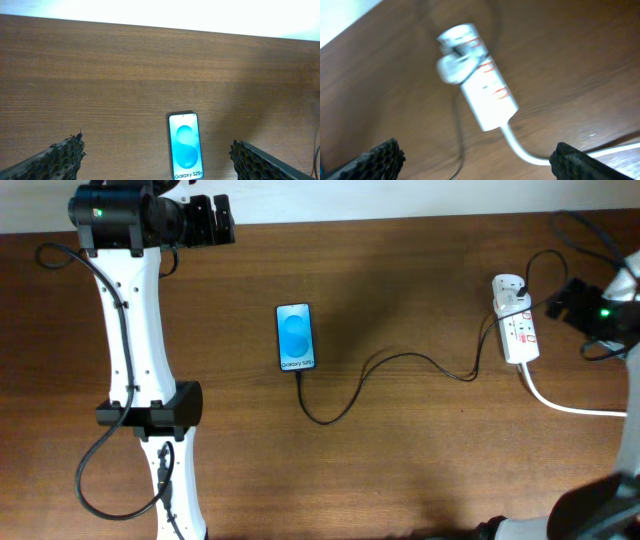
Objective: Plug charger to phone and switch on socket
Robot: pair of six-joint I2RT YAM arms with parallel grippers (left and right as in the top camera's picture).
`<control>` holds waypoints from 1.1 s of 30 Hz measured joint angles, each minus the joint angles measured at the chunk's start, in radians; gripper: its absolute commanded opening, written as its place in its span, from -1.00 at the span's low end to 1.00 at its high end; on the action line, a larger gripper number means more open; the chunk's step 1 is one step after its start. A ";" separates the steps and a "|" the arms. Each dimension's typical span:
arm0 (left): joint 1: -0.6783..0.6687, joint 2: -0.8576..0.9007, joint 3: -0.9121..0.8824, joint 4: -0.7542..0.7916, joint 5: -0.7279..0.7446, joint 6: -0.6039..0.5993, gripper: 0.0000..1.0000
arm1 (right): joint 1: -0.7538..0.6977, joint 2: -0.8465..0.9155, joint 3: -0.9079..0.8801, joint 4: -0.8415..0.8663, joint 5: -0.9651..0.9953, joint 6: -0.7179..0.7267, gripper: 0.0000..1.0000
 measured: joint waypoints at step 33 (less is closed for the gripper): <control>0.000 0.000 0.000 0.000 0.000 0.000 0.99 | 0.010 0.520 0.003 0.408 0.086 0.068 0.97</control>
